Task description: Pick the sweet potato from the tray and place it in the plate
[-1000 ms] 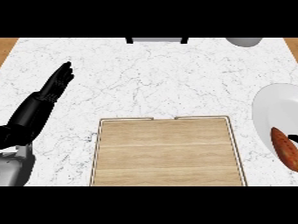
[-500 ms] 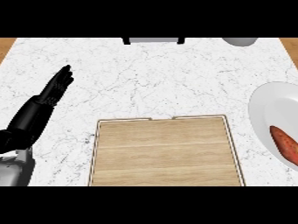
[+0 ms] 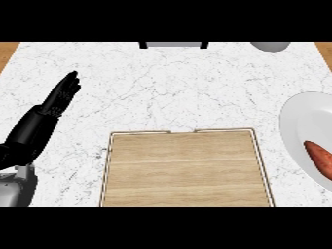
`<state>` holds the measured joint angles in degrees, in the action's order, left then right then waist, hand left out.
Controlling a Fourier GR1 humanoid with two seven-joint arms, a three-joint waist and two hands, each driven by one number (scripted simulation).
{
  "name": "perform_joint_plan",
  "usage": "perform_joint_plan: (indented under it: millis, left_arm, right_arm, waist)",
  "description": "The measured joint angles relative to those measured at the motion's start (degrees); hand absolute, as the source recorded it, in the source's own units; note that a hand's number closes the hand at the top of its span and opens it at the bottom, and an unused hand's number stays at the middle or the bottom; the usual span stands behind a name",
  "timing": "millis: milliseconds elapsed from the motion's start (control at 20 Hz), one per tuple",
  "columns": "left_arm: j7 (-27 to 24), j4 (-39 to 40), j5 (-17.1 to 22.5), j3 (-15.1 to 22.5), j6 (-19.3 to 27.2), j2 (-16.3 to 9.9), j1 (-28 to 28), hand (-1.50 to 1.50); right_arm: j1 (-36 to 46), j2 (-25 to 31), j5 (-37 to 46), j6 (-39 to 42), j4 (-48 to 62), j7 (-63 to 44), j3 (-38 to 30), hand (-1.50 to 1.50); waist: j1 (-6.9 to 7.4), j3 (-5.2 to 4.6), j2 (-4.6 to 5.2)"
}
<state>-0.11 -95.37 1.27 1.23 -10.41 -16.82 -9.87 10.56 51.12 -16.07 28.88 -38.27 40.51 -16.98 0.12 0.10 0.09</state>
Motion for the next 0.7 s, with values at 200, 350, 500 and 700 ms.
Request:
perform_joint_plan:
  millis: [200,350,500,700]
  left_arm:
    - [-0.40,0.10,-0.23,-0.17,-0.20,0.13,0.12,0.00]
    - [-0.93,-0.22,-0.01,-0.34,-0.60,0.18,1.16,0.00]
    - [-0.85,-0.49,-0.56,-0.01,-0.30,0.56,1.30,0.00]
    - [-1.30,-0.50,-0.70,-0.13,-0.43,0.59,2.01,0.00]
  right_arm:
    - [-2.22,3.54,-0.58,2.46,3.07,1.19,-1.28,-1.50]
    - [-3.69,5.43,-0.77,3.28,3.74,1.69,-1.61,-1.50]
    - [-4.50,7.37,-1.00,3.87,4.58,1.95,-1.96,-1.50]
    - [-6.39,8.90,-0.86,4.12,4.15,2.90,-1.65,-1.50]
  waist:
    - [-0.09,0.07,0.03]
    - [-0.04,0.10,0.00]
    - [-0.05,0.15,0.02]
    - [-0.17,0.21,-0.01]
